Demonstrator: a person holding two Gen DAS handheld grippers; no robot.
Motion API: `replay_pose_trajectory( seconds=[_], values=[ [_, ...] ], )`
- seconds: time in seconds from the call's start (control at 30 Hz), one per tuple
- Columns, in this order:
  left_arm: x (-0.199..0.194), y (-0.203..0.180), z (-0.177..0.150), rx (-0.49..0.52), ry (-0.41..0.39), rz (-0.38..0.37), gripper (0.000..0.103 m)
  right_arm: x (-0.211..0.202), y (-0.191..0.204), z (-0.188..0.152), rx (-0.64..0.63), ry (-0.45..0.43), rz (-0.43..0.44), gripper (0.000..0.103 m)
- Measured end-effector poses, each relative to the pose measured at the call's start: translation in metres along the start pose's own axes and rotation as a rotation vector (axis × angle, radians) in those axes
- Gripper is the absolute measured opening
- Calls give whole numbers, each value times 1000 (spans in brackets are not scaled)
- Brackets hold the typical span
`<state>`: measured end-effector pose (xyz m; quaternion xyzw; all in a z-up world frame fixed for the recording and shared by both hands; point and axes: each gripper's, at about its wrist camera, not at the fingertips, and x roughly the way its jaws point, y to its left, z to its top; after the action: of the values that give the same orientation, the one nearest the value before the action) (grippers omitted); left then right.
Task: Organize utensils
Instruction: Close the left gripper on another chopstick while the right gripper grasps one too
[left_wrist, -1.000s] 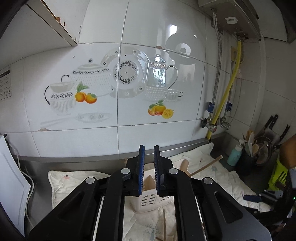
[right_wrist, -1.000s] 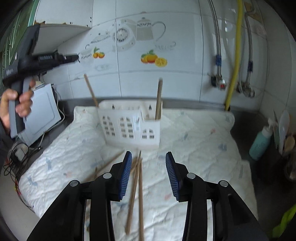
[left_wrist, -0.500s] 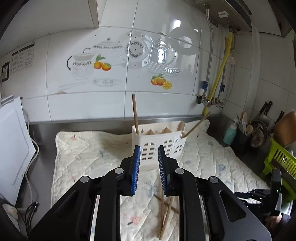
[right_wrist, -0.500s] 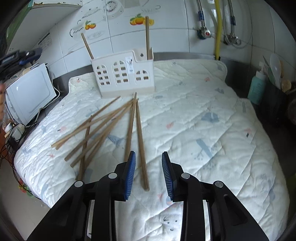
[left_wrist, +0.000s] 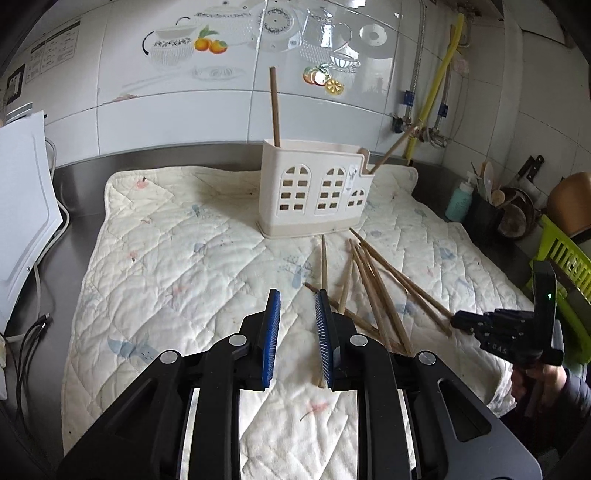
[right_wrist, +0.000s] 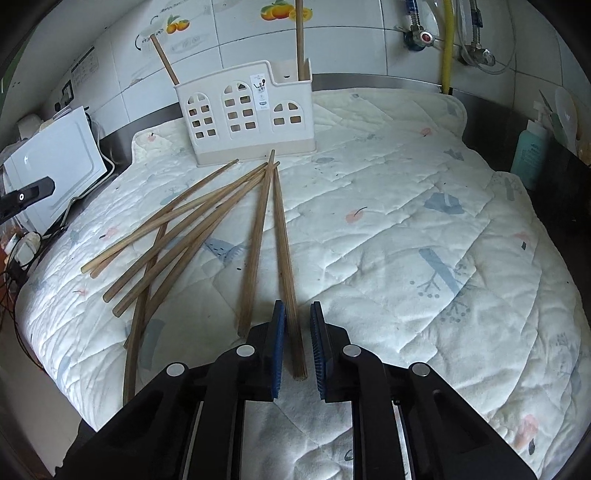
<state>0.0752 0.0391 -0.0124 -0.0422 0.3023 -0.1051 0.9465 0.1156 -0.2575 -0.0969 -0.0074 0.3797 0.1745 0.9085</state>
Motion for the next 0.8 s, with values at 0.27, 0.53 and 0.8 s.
replay_pose_trajectory(
  seconds=[0.27,0.53,0.8],
  values=[
    [21,-25,-38,102,88,-42,20,0,-2,0,9,-8,6,9],
    [30,-28,-53,111,125,-37,20,-1,-2,-1,16,-4,10,9],
    [48,-33,-51,151,144,-31,19,0,-2,-1,18,-4,9,9]
  ],
)
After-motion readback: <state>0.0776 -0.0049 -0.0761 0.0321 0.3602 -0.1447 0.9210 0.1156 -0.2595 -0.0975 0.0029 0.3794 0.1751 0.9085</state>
